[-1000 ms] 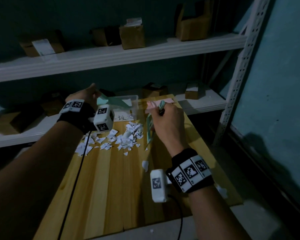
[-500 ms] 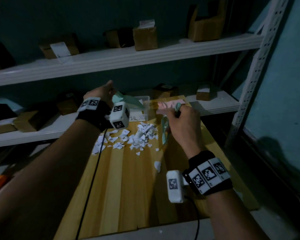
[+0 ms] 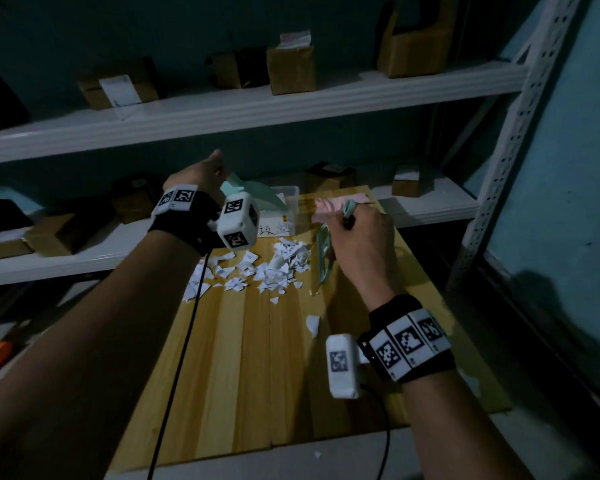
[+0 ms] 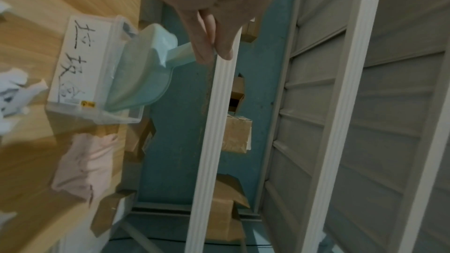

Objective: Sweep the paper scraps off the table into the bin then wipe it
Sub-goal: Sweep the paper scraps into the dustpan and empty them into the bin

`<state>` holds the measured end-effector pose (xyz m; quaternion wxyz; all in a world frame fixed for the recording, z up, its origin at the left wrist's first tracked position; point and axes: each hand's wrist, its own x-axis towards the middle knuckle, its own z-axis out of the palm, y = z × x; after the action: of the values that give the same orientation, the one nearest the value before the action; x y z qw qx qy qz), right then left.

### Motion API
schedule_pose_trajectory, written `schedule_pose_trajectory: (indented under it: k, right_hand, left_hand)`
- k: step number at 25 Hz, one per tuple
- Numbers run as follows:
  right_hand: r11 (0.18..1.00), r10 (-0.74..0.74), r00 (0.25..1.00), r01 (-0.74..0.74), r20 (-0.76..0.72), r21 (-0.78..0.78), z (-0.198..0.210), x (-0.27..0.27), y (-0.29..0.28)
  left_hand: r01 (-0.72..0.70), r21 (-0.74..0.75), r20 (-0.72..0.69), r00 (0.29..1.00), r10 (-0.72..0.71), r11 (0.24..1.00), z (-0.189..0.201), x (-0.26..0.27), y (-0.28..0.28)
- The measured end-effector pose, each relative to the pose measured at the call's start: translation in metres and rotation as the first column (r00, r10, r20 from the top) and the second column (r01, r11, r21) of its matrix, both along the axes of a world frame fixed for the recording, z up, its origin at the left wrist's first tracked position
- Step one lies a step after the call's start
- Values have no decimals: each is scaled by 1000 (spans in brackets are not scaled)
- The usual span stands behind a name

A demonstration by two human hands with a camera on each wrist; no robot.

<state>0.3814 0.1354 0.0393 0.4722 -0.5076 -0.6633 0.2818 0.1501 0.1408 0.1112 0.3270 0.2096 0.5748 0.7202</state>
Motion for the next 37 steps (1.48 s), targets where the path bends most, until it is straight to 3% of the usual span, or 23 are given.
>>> schedule_pose_trajectory:
  k: [2,3,4,6,10,12,14,16,19,23,25,26,30,37]
  right_hand:
    - [999,-19,1000,19,9,29,0,1,-2]
    - [998,-18,1000,16,20,68,-3,0,0]
    - [999,-6,1000,5,14,52,-1,-2,-1]
    - [999,-7,1000,6,21,52,-1,-2,-1]
    - [998,-11,1000,10,27,64,1,-3,-5]
    - [998,4,1000,-5,21,63,1,-4,-5]
    - [999,9,1000,-9,18,49,3,-3,-5]
    - [1000,11,1000,-12,14,27,4,-2,-4]
    - [999,-1,999,0,32,48,5,0,-8]
    - [999,-11,999,10,33,33,7,5,-11]
    - [999,-26,998,24,50,44,6,5,-10]
    - [998,-32,998,29,48,53,6,5,-10]
    - [999,-18,999,16,40,38,6,1,-14]
    - [999,-12,991,6,131,50,5,-10,-23]
  left_hand:
    - [-128,-36,39,991,129,991,7,6,-3]
    - [-226,-115,-224,955,196,967,9,11,-7]
    - [-270,-151,-376,906,197,951,11,14,-13]
    - [-257,-137,-433,884,175,957,13,21,-17]
    - [-221,-32,-254,945,206,975,4,21,-19]
    - [-138,56,-11,990,139,989,10,22,-27]
    - [-97,119,-8,995,99,988,20,22,-30]
    - [-107,87,-189,974,122,990,26,17,-37]
    - [-66,97,-158,984,81,993,21,3,-49]
    - [-91,131,-11,996,93,987,3,-15,-68]
    - [-137,66,29,990,135,988,-5,-14,-90]
    - [-121,95,127,986,109,988,-11,-9,-100]
    - [-126,95,289,953,94,988,-48,-7,-134]
    - [-145,52,315,941,121,988,-82,-14,-168]
